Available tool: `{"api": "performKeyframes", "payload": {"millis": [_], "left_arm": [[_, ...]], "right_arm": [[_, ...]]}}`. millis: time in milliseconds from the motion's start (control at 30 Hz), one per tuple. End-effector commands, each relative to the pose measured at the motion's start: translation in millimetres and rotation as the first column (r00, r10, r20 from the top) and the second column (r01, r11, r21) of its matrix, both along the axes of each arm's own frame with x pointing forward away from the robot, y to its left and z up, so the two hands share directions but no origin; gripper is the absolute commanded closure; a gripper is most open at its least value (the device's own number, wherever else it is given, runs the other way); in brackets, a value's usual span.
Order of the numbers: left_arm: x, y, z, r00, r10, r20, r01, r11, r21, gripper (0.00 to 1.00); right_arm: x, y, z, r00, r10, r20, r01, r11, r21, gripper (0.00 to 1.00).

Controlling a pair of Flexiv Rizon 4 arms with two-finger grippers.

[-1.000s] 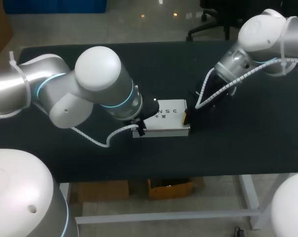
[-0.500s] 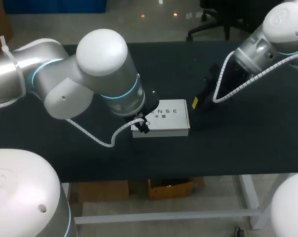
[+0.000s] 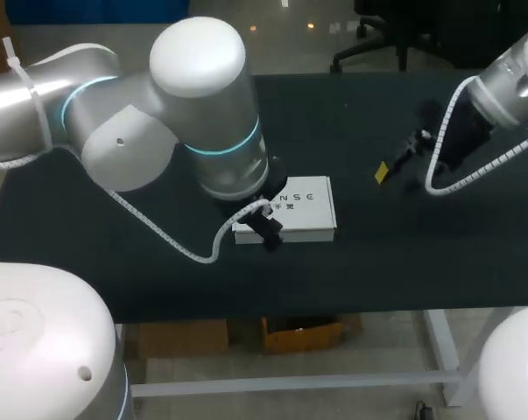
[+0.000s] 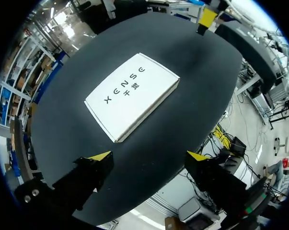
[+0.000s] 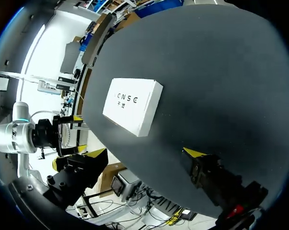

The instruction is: Assemble the packaging by folding the flat box into shape, placing the metal phone stand inside, and closing the box properly

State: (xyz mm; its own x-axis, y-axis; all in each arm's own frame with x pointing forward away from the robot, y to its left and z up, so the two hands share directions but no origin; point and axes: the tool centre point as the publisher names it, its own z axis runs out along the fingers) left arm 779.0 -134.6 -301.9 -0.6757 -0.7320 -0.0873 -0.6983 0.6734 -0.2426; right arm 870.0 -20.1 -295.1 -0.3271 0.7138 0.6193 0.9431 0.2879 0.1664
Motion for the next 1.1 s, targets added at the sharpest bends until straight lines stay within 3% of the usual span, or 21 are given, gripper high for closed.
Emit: {"api": "performKeyframes", "payload": {"millis": [33, 200, 333, 433, 933, 1100], "left_arm": [[-1.6, -17.8, -9.0, 0.998, 0.047, -0.030, -0.045, 0.998, 0.040, 0.00], [-8.0, -31.9, -15.1, 0.992, 0.112, -0.056, -0.108, 0.991, 0.078, 0.00], [-11.9, -38.8, -22.2, 0.985, 0.156, -0.073, -0.151, 0.986, 0.073, 0.00], [-14.8, -42.2, -25.6, 0.975, 0.207, -0.082, -0.197, 0.974, 0.116, 0.00], [-14.8, -42.2, -25.6, 0.975, 0.207, -0.082, -0.197, 0.974, 0.116, 0.00], [-20.2, -46.7, -34.1, 0.943, 0.314, -0.113, -0.304, 0.948, 0.096, 0.00]], "right_arm": [[-10.2, -19.4, 6.5, 0.962, -0.133, 0.238, 0.115, 0.989, 0.089, 0.00], [-8.4, -36.2, 7.7, 0.935, -0.118, 0.335, 0.101, 0.993, 0.066, 0.00], [-6.7, -50.0, 7.9, 0.915, -0.074, 0.397, 0.054, 0.997, 0.060, 0.00], [-6.7, -50.0, 7.9, 0.915, -0.074, 0.397, 0.054, 0.997, 0.060, 0.00], [-6.7, -50.0, 7.9, 0.915, -0.074, 0.397, 0.054, 0.997, 0.060, 0.00], [-0.2, -59.4, 2.4, 0.859, -0.121, 0.498, 0.103, 0.993, 0.063, 0.00]]}}
